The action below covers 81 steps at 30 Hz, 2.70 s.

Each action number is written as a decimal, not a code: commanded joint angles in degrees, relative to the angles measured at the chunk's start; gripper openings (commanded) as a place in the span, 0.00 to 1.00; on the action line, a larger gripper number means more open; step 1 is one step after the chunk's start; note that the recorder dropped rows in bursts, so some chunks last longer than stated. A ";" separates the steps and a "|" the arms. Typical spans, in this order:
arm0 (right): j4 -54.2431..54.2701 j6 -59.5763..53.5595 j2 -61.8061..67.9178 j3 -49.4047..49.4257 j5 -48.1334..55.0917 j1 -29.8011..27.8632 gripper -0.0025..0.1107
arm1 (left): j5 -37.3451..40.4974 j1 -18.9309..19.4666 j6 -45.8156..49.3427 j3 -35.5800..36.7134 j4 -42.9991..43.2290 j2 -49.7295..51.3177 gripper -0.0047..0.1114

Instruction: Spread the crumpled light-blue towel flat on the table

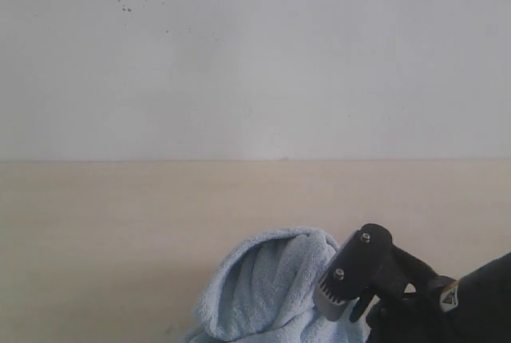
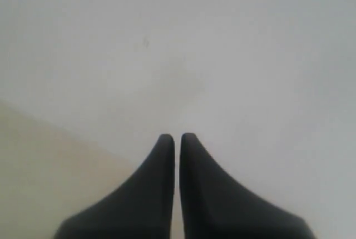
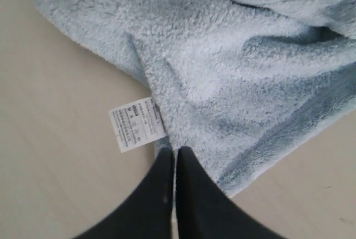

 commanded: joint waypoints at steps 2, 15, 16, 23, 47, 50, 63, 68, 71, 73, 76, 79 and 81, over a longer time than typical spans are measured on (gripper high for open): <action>-0.48 -0.27 -0.11 -0.01 -2.41 0.09 0.03 | 13.47 0.12 23.30 -3.54 -3.15 21.43 0.07; -20.53 12.57 -0.23 -0.01 -0.65 0.09 0.03 | 40.17 0.12 53.84 -20.45 -14.76 59.58 0.07; -20.53 12.57 -0.23 -0.01 0.06 0.09 0.03 | 40.03 0.12 55.00 -20.76 -15.07 60.71 0.07; -16.80 12.47 4.05 -0.01 2.20 0.09 0.37 | 40.76 -2.19 74.34 -21.15 -20.95 65.11 0.07; -8.56 -4.68 14.55 -0.01 -7.01 0.09 0.54 | 47.30 -4.10 92.48 -21.15 -22.71 78.05 0.59; -8.56 -4.82 14.63 -0.01 -8.76 0.09 0.54 | 47.30 -4.10 92.48 -21.15 -24.69 78.05 0.59; -8.56 -7.57 17.48 -0.01 -10.66 0.09 0.27 | 47.06 -4.10 92.48 -21.15 -26.73 78.05 0.58; -8.56 -7.57 17.48 -0.14 -10.38 0.09 0.20 | 47.06 -4.10 92.48 -21.15 -26.73 78.05 0.58; -8.56 -7.57 17.25 -0.13 -10.71 0.09 0.16 | 47.06 -4.10 92.48 -21.15 -26.90 78.05 0.58; -8.56 -7.57 16.51 -0.55 -10.72 0.09 0.08 | 47.06 -4.10 92.48 -21.15 -28.21 78.05 0.58; -8.56 -5.18 14.33 -2.37 -9.00 0.09 0.02 | 47.06 -3.95 92.87 -21.84 -30.96 78.05 0.58; -8.48 -2.62 10.35 -5.74 -5.25 0.09 0.02 | 47.06 -3.95 92.75 -23.72 -32.56 77.39 0.57; -8.48 -0.70 6.38 -8.12 -2.24 0.09 0.02 | 47.75 -3.95 91.71 -24.70 -33.90 76.16 0.55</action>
